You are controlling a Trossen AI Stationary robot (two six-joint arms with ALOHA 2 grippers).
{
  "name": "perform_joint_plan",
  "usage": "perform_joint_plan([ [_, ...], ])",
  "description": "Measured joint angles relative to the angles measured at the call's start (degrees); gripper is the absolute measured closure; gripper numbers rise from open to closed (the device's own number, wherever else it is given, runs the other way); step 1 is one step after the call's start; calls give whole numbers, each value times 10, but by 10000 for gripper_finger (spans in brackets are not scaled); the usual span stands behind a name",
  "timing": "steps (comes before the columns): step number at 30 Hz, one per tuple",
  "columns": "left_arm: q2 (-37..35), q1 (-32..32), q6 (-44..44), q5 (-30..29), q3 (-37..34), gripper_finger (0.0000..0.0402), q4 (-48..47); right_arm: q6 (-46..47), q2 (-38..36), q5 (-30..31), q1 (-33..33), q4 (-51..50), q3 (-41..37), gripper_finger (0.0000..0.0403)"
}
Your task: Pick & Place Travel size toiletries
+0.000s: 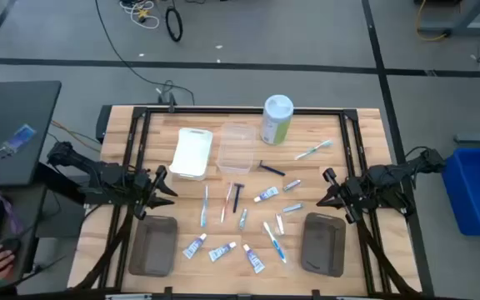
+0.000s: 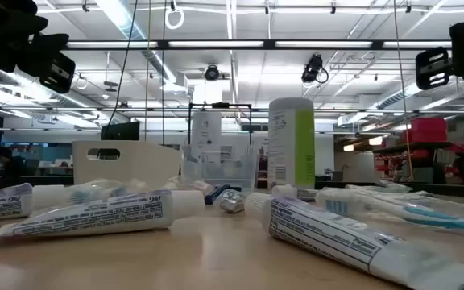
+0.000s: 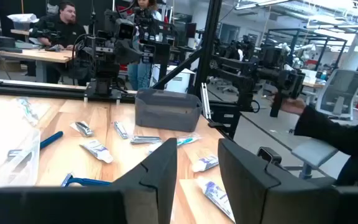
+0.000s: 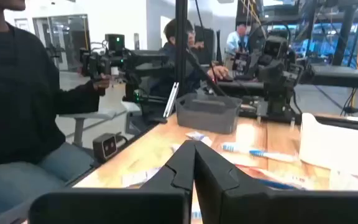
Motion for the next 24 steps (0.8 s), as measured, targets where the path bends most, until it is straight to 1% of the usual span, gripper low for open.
perform_joint_plan([
  [5, 0, 0, 0, 0, 0, 276, 0, -9, 0, 0, 0, 33, 0, 389],
  [10, 0, 0, 3, -5, 0, 276, 1, -19, 0, 10, 0, 41, 0, 389],
  [15, 0, 0, 15, -77, 0, 276, 24, -41, 0, 31, 0, 63, 0, 389],
  [18, 0, 0, 14, -141, 0, 276, 43, -79, 0, 39, 0, 61, 0, 389],
  [19, 0, 0, 11, -152, 0, 276, 47, -95, 0, 47, 0, 62, 0, 389],
  [20, 0, 0, 6, -154, 0, 276, 54, -113, 0, 57, 0, 67, 0, 389],
  [22, 0, 0, 7, -153, 0, 276, 79, -160, 0, 102, 0, 87, 0, 389],
  [24, 2, 0, 3, -166, 0, 276, 107, -233, 0, 182, 0, 118, 0, 389],
])
